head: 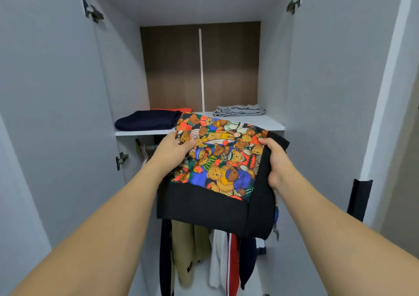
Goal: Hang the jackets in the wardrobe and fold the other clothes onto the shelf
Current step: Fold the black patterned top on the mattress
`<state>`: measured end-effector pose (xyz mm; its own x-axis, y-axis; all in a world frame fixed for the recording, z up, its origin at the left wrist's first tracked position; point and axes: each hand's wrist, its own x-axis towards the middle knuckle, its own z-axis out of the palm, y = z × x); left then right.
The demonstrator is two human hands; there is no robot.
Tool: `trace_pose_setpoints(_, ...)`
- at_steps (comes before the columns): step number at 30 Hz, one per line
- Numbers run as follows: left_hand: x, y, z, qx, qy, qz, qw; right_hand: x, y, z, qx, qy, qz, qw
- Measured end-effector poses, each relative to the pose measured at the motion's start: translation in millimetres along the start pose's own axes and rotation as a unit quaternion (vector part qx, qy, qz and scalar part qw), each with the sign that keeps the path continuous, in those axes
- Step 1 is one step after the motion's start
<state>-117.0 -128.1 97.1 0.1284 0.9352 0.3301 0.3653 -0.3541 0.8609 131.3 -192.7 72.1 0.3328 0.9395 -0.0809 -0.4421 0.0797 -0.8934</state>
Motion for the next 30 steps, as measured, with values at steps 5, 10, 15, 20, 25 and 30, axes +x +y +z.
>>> trace_pose_setpoints(5, 53.3, 10.2, 16.8, 0.119, 0.140, 0.015, 0.983, 57.7, -39.0, 17.4, -0.040, -0.031, 0.023, 0.998)
trace_pose_setpoints(10, 135.4, 37.5, 26.7, 0.100, 0.155, 0.000, 0.983, 124.3, -86.5, 37.7, -0.084, -0.008, -0.003, 0.996)
trace_pose_setpoints(15, 248.3, 70.5, 38.5, 0.012, 0.156, -0.033, 0.987, 215.8, -151.4, 68.3, -0.136, 0.073, -0.110, 0.982)
trace_pose_setpoints(20, 358.4, 81.8, 74.5, -0.090, 0.097, -0.051, 0.990, 314.1, -209.5, 86.4, -0.226, 0.207, -0.202, 0.930)
trace_pose_setpoints(25, 434.4, 51.9, 125.1, -0.083, 0.046, -0.074, 0.993, 395.7, -206.2, 77.4, -0.478, 0.300, -0.198, 0.801)
trace_pose_setpoints(30, 450.0, -29.7, 183.2, 0.216, -0.044, -0.068, 0.973, 454.4, -124.7, 52.9, -0.667, 0.202, -0.073, 0.713)
